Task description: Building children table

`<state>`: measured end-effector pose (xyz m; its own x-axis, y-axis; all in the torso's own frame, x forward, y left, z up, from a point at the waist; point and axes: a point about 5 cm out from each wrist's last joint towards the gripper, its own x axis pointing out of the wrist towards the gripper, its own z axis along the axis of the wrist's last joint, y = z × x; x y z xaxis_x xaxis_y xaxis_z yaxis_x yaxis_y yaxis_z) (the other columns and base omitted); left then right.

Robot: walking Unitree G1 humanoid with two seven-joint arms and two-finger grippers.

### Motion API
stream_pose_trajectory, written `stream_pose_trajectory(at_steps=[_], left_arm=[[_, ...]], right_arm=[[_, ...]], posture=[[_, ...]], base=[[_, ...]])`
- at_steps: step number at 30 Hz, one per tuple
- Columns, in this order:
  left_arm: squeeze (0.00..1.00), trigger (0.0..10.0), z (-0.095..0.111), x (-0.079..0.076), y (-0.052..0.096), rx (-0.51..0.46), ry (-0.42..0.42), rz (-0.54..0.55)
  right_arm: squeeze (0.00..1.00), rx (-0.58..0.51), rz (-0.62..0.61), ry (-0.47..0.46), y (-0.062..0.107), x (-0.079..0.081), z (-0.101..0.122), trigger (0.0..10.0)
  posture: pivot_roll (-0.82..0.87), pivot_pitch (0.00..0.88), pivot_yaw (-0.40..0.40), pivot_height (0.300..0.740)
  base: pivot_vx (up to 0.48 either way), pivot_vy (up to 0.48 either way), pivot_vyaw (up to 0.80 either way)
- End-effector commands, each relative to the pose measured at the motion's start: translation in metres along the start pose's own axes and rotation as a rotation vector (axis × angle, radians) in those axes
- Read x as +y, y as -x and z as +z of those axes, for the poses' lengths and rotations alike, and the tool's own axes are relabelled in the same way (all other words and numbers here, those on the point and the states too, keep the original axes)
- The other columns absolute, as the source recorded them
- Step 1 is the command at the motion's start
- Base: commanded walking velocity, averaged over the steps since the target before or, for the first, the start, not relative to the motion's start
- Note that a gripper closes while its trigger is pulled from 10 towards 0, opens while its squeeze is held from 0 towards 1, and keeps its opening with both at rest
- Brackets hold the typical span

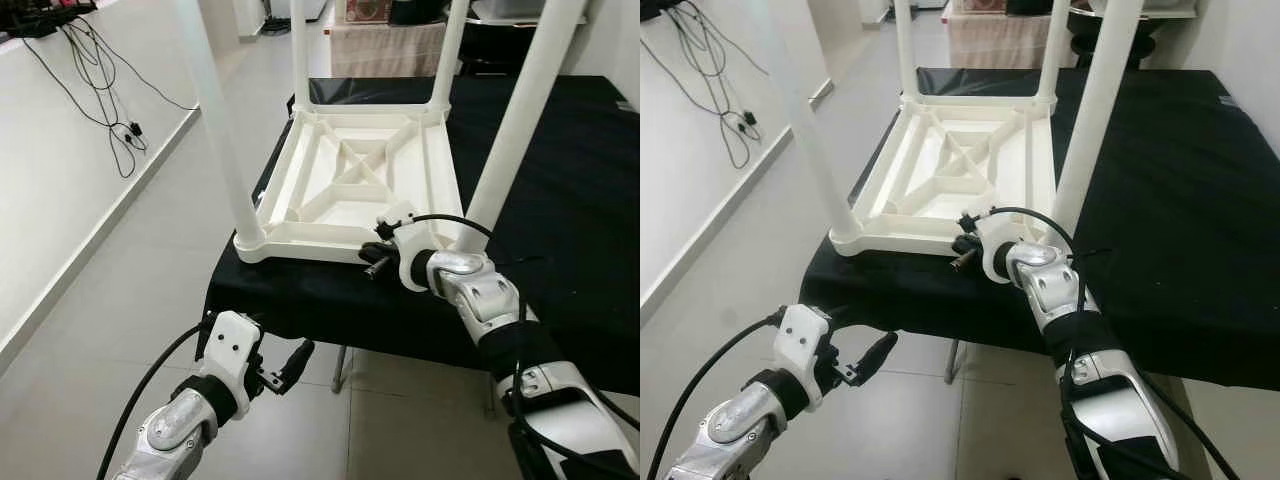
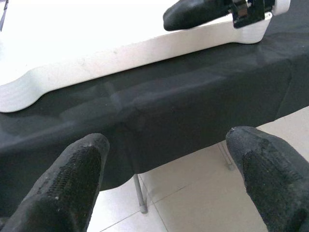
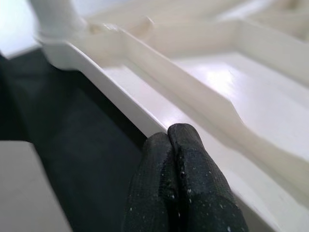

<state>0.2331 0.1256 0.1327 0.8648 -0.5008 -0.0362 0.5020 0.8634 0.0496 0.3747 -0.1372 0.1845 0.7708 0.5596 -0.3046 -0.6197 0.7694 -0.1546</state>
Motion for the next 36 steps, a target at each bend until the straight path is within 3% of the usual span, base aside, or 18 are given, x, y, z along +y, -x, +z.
stream_pose_trajectory(at_steps=[1,4,6,8,12,15,20,21,36], left_arm=[[0.0,10.0,-0.003,0.002,0.002,0.018,-0.002,0.007],[0.0,10.0,-0.002,0.003,0.0,0.015,-0.035,0.025],[0.0,10.0,0.006,0.011,-0.006,-0.023,-0.068,0.11],[0.0,10.0,0.006,0.011,-0.006,-0.023,-0.068,0.11],[0.0,10.0,0.014,0.017,-0.011,-0.053,-0.091,0.188],[0.0,10.0,0.014,0.019,-0.014,-0.063,-0.08,0.217],[0.0,10.0,0.011,0.02,-0.013,-0.061,-0.059,0.225],[0.0,10.0,0.01,0.02,-0.013,-0.063,-0.052,0.225],[0.0,10.0,0.005,0.03,-0.013,-0.065,-0.033,0.255]], right_arm=[[0.0,-0.037,0.035,-0.008,0.0,0.005,0.001,10.0],[0.0,-0.118,0.062,0.014,0.004,0.011,0.005,10.0],[0.0,-0.205,0.029,0.001,0.009,0.02,0.002,10.0],[0.0,-0.205,0.029,0.001,0.009,0.02,0.002,10.0],[0.0,-0.265,0.003,-0.074,0.015,0.034,-0.011,10.0],[0.0,-0.291,-0.054,-0.145,0.027,0.052,-0.035,10.0],[0.0,-0.299,-0.118,-0.152,0.033,0.052,-0.043,10.0],[1.0,-0.322,-0.147,-0.165,0.039,0.049,-0.044,10.0],[1.0,-0.409,-0.172,-0.237,0.053,0.056,-0.049,10.0]], posture=[[0.04,0.147,0.056,0.74],[0.03,0.145,0.051,0.74],[0.03,0.142,0.042,0.74],[0.03,0.142,0.042,0.74],[0.02,0.135,0.037,0.74],[-0.01,0.127,0.036,0.74],[-0.01,0.125,0.041,0.74],[-0.02,0.12,0.046,0.74],[-0.02,0.111,0.072,0.74]], base=[[0.0,0.0,0.0],[0.0,0.0,0.0],[0.0,0.0,0.0],[0.0,0.0,0.0],[0.0,0.0,0.0],[0.0,0.0,0.0],[0.0,0.0,0.0],[0.0,0.0,0.0],[0.0,0.0,0.0]])
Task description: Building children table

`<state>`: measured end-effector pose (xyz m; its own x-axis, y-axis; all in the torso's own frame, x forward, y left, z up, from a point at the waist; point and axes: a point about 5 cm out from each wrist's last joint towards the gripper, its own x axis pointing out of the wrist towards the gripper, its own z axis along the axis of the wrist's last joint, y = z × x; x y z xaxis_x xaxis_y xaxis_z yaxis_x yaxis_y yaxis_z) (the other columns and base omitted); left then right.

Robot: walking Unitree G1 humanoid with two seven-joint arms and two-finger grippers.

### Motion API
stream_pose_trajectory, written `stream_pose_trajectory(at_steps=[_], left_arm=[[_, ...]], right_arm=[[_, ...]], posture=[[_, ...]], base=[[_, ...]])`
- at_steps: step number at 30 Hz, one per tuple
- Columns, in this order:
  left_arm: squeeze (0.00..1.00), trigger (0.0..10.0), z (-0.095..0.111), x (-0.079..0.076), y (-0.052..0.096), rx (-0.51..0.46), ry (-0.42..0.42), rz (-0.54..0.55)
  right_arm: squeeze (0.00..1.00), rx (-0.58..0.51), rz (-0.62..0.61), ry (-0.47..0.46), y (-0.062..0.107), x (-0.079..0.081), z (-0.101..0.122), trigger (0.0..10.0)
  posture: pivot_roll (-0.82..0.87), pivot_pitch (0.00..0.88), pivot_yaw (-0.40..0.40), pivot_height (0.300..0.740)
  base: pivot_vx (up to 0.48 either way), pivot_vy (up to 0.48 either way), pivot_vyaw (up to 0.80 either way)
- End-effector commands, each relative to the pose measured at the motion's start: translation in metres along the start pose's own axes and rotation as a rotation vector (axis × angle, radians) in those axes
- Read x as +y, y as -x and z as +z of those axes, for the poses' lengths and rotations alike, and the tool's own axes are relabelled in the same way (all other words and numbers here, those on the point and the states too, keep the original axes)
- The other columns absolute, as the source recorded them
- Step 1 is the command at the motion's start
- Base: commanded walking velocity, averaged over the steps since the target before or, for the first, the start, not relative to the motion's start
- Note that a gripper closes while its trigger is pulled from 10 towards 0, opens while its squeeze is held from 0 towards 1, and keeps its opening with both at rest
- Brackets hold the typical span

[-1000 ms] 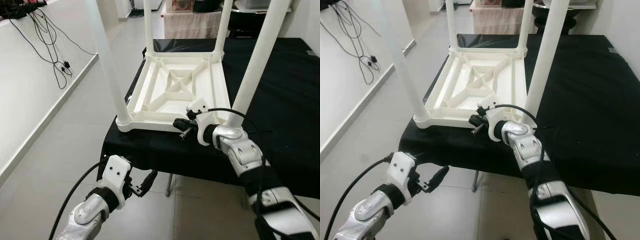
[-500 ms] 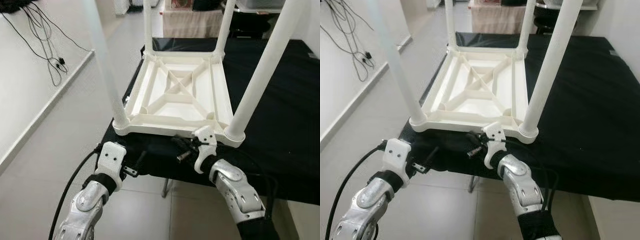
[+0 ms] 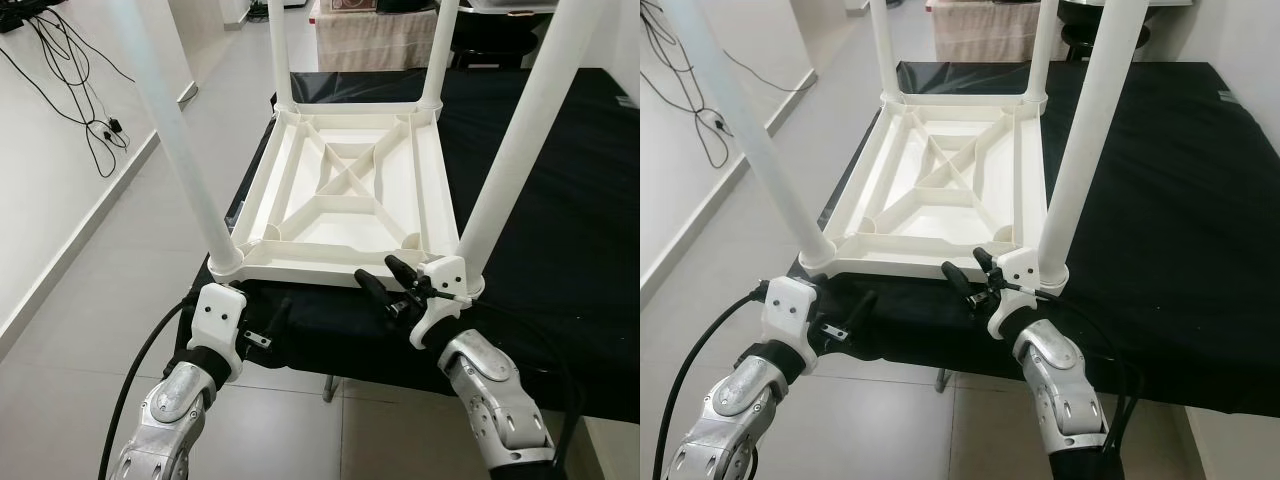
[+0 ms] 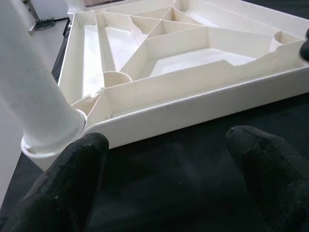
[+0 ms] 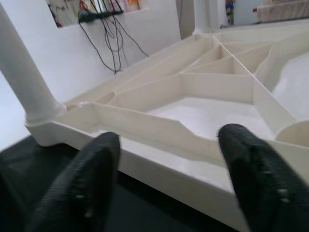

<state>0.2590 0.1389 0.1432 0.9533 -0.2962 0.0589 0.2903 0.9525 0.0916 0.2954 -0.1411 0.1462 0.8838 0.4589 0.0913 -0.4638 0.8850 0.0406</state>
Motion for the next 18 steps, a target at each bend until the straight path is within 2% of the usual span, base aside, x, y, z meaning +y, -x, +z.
stream_pose_trajectory(at_steps=[1,5,6,18], left_arm=[[0.06,10.0,-0.0046,0.0058,0.0009,0.011,0.006,0.032],[0.06,10.0,-0.0043,0.0064,0.0007,0.007,0.004,0.036],[1.0,10.0,-0.0033,0.007,0.0002,-0.004,0.0,0.03],[1.0,10.0,-0.0031,0.0076,-0.0013,-0.011,-0.006,0.029]], right_arm=[[1.0,-0.017,-0.004,-0.026,0.0021,0.0036,-0.0004,10.0],[1.0,-0.019,-0.008,-0.028,0.0023,0.004,-0.0002,10.0],[1.0,-0.025,-0.009,-0.032,0.0021,0.0045,0.0001,10.0],[1.0,-0.033,0.002,-0.04,0.0014,0.0049,0.0005,10.0]], posture=[[-0.02,0.112,0.074,0.74],[-0.02,0.111,0.076,0.74],[-0.01,0.109,0.081,0.74],[0.0,0.108,0.076,0.74]], base=[[0.0,0.0,0.0],[0.0,0.0,0.0],[0.0,0.0,0.0],[0.0,0.0,0.0]])
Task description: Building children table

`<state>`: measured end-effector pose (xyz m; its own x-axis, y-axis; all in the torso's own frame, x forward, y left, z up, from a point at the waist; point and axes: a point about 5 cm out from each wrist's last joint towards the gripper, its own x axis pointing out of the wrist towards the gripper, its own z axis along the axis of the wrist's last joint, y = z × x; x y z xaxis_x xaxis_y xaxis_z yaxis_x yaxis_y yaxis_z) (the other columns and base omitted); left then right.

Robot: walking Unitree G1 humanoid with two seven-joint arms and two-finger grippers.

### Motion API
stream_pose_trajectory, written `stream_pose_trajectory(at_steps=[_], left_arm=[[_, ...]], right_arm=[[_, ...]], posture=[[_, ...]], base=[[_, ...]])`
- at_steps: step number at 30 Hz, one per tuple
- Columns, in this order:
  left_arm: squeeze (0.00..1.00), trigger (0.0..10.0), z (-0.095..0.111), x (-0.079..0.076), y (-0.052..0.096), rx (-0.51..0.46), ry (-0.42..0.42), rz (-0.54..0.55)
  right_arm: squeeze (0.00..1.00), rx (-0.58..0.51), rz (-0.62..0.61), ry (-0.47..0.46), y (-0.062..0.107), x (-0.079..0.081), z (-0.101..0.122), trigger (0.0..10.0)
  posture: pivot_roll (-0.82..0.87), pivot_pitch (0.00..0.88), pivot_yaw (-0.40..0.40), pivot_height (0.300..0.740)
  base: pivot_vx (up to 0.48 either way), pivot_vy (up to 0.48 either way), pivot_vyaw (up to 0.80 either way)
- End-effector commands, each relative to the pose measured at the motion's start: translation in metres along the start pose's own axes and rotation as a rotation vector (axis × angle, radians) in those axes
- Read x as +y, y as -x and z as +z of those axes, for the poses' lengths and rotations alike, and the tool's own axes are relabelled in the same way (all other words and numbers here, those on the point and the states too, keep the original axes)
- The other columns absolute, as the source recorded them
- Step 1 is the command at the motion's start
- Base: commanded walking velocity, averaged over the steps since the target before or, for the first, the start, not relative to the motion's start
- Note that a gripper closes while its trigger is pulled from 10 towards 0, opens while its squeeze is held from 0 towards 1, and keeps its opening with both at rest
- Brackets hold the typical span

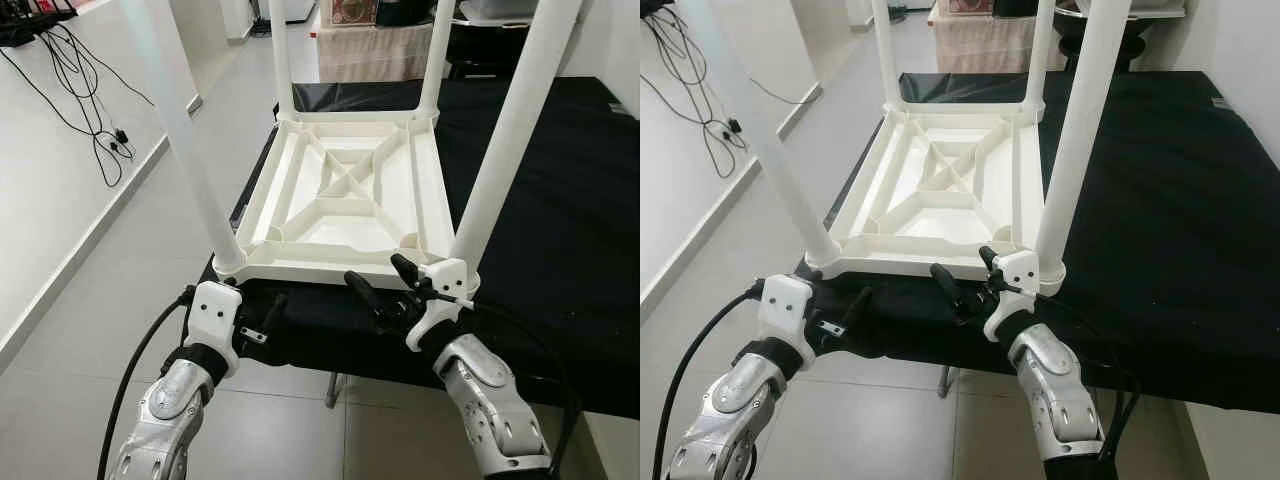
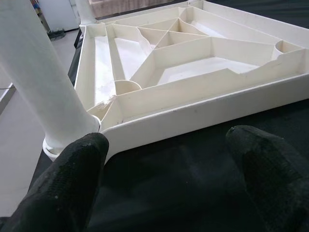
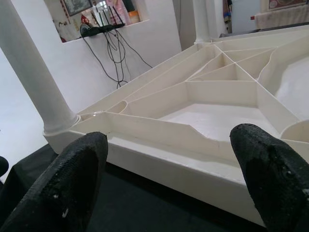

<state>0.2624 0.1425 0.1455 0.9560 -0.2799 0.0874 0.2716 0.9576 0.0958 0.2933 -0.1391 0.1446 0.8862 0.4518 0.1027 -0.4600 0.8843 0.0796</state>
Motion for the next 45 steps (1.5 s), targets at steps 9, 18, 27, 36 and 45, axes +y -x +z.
stream_pose_trajectory(at_steps=[9,18,27,36,45], left_arm=[[1.0,10.0,-0.005,0.004,0.0,0.011,-0.005,0.025],[0.0,10.0,-0.002,0.007,0.001,-0.005,0.032,0.044],[0.0,10.0,-0.004,0.008,0.0,0.0,0.038,0.06],[0.0,10.0,-0.003,0.011,0.0,-0.009,0.046,0.079],[0.0,10.0,-0.006,0.012,0.0,0.005,0.035,0.088]], right_arm=[[1.0,-0.017,0.002,0.015,0.001,0.001,0.003,10.0],[0.0,0.002,0.024,0.066,0.0,0.004,0.003,10.0],[0.0,0.011,0.04,0.1,-0.001,0.006,0.002,10.0],[0.0,0.03,0.122,0.185,-0.001,0.014,0.001,10.0],[0.0,0.092,0.307,0.276,0.007,0.025,-0.004,10.0]], posture=[[0.0,0.11,0.074,0.74],[0.0,0.108,0.067,0.74],[0.0,0.107,0.067,0.74],[0.0,0.099,0.064,0.74],[0.0,0.09,0.064,0.74]], base=[[0.0,0.0,0.0],[0.0,-0.037,0.0],[0.0,-0.447,0.0],[0.0,-0.037,0.0],[0.0,0.0,0.0]])
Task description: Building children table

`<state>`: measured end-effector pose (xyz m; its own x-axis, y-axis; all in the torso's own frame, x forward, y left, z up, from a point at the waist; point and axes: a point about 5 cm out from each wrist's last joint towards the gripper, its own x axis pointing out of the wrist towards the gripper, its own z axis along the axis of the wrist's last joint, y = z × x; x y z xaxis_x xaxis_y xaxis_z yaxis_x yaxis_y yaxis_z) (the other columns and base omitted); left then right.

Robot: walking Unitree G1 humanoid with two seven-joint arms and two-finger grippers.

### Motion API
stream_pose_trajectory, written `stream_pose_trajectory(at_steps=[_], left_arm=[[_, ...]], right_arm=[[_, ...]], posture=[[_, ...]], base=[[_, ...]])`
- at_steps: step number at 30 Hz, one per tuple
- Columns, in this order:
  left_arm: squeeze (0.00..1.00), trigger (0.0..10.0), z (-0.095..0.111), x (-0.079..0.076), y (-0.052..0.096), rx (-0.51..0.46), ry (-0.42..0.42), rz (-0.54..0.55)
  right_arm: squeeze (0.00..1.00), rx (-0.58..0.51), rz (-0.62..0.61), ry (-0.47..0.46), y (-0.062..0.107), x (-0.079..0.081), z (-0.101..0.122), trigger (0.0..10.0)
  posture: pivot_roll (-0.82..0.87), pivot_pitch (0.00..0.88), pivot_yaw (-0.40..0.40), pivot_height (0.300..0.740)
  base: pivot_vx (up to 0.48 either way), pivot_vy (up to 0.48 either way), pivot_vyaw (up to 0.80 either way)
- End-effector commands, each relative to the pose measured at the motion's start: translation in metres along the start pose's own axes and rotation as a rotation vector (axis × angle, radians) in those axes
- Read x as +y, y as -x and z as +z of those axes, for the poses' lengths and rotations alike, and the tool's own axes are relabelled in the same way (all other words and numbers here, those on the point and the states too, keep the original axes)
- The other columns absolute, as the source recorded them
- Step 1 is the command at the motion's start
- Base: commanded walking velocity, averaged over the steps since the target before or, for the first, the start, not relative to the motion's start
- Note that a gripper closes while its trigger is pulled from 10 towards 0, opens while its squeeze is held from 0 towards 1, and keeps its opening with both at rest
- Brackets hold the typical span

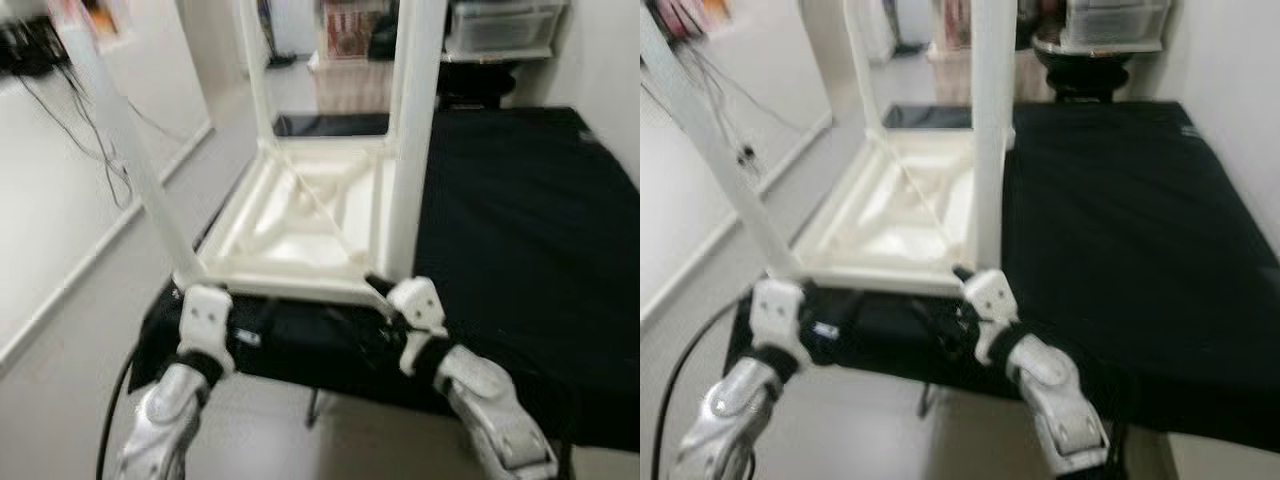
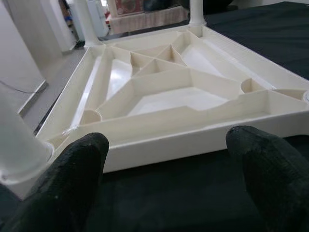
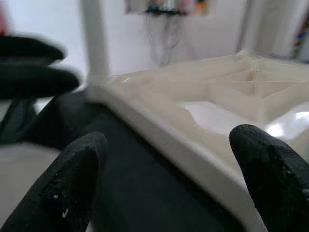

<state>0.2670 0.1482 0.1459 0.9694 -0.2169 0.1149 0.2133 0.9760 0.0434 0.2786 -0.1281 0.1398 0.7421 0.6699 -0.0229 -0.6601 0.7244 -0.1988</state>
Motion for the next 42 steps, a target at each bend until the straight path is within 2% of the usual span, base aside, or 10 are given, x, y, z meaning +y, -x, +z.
stream_pose_trajectory(at_steps=[1,9,18,24,33,34,36,38,40,42], left_arm=[[0.0,10.0,-0.007,0.006,0.002,0.046,-0.016,0.021],[0.0,10.0,-0.008,0.006,0.003,0.044,-0.018,0.019],[0.0,10.0,-0.006,0.005,0.002,0.029,-0.033,0.009],[0.0,10.0,-0.002,0.006,-0.001,0.014,-0.054,0.004],[0.0,10.0,-0.003,0.007,0.001,0.025,-0.06,0.013],[0.0,10.0,-0.006,0.006,0.008,0.043,-0.05,0.011],[0.0,10.0,-0.006,0.006,0.008,0.043,-0.05,0.011],[0.0,10.0,-0.011,0.003,0.017,0.069,-0.038,-0.002],[0.0,10.0,-0.014,-0.007,0.043,0.106,0.0,-0.071],[0.0,10.0,-0.014,-0.007,0.043,0.106,0.0,-0.071]], right_arm=[[0.0,-0.013,0.043,0.01,-0.001,0.008,0.002,10.0],[0.0,-0.022,0.038,-0.015,0.002,0.007,0.003,10.0],[0.0,-0.085,-0.078,-0.06,0.001,-0.009,0.017,10.0],[0.0,-0.067,-0.059,-0.07,0.001,0.001,0.012,10.0],[0.0,0.006,-0.114,-0.058,0.01,0.002,-0.001,10.0],[0.0,0.03,-0.135,-0.06,0.018,0.002,-0.005,10.0],[0.0,0.03,-0.135,-0.06,0.018,0.002,-0.005,10.0],[0.0,0.049,-0.145,-0.068,0.03,0.002,-0.01,10.0],[0.0,0.075,-0.154,-0.124,0.054,0.011,-0.018,10.0],[0.0,0.075,-0.154,-0.124,0.054,0.011,-0.018,10.0]], posture=[[0.0,0.088,0.064,0.74],[0.0,0.083,0.067,0.74],[0.0,0.083,0.065,0.74],[0.0,0.088,0.063,0.74],[-0.01,0.092,0.053,0.74],[-0.02,0.095,0.049,0.74],[-0.02,0.095,0.049,0.74],[-0.03,0.104,0.049,0.74],[-0.03,0.113,0.058,0.74],[-0.03,0.113,0.058,0.74]], base=[[0.0,0.476,0.0],[0.0,0.478,0.0],[0.0,0.0,0.0],[0.0,0.0,0.0],[0.0,0.0,0.0],[0.0,0.0,0.0],[0.0,0.0,0.0],[0.0,0.0,0.0],[0.0,0.0,0.0],[0.0,0.0,0.0]])
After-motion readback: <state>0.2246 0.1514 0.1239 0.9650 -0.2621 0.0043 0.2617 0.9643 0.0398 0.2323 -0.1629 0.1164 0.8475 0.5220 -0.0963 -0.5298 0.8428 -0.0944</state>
